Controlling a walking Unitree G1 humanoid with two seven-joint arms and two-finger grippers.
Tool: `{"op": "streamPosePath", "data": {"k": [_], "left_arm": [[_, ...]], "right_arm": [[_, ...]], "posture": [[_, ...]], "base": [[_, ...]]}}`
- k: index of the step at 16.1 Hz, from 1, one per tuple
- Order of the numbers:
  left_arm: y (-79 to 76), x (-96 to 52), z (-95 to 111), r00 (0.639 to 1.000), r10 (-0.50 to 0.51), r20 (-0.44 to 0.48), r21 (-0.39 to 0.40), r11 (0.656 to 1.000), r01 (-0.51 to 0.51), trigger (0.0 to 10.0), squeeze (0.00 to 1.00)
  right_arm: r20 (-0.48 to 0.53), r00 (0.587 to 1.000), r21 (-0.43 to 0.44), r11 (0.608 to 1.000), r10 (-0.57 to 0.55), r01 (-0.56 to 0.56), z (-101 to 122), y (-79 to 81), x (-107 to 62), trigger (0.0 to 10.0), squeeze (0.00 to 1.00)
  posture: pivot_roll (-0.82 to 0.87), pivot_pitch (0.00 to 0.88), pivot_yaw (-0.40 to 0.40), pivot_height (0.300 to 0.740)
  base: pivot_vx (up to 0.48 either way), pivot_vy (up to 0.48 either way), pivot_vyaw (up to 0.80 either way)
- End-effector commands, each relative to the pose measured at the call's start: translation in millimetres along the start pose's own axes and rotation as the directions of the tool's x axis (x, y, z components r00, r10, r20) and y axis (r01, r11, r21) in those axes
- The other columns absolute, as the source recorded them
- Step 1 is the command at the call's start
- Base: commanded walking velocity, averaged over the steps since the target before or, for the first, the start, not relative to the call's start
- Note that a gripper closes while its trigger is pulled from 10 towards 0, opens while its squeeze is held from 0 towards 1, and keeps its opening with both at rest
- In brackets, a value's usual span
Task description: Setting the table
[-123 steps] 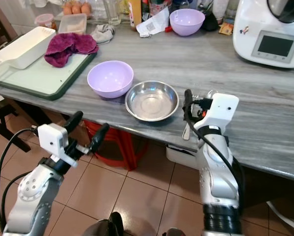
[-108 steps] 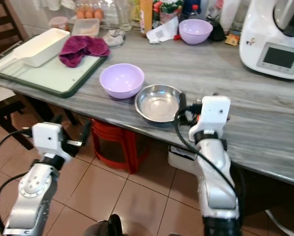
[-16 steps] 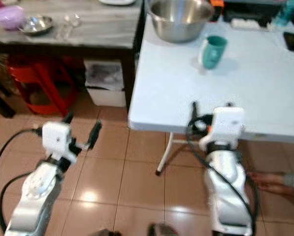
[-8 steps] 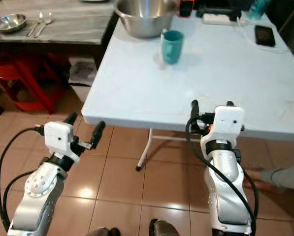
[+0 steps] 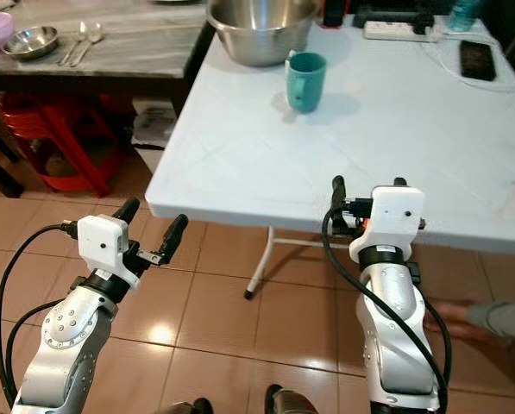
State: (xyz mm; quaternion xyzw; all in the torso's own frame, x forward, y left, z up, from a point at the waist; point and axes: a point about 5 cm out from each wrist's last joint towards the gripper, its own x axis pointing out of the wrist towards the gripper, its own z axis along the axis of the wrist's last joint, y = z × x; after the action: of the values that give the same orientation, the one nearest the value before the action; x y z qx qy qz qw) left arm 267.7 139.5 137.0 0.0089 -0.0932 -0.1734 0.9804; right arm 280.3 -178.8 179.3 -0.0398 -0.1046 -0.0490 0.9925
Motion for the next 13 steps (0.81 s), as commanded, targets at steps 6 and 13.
{"op": "streamPosePath", "data": {"k": [6,13], "left_arm": [[2.8,-2.9,1,1.000,-0.003,0.003,0.010,1.000,0.003,10.0,0.00],[1.2,-3.5,-1,1.000,-0.021,-0.009,0.008,1.000,0.021,10.0,0.00]], "right_arm": [[0.005,0.999,0.001,0.999,0.032,-0.032,0,6.2,-1.4,10.0,0.00],[-0.020,0.996,0.021,0.996,0.087,-0.086,-6,17.3,-4.8,10.0,0.00]], "posture": [[-0.17,0.195,0.060,0.740],[-0.17,0.205,0.065,0.740]], "base": [[0.303,0.000,0.00],[0.302,0.000,0.00]]}}
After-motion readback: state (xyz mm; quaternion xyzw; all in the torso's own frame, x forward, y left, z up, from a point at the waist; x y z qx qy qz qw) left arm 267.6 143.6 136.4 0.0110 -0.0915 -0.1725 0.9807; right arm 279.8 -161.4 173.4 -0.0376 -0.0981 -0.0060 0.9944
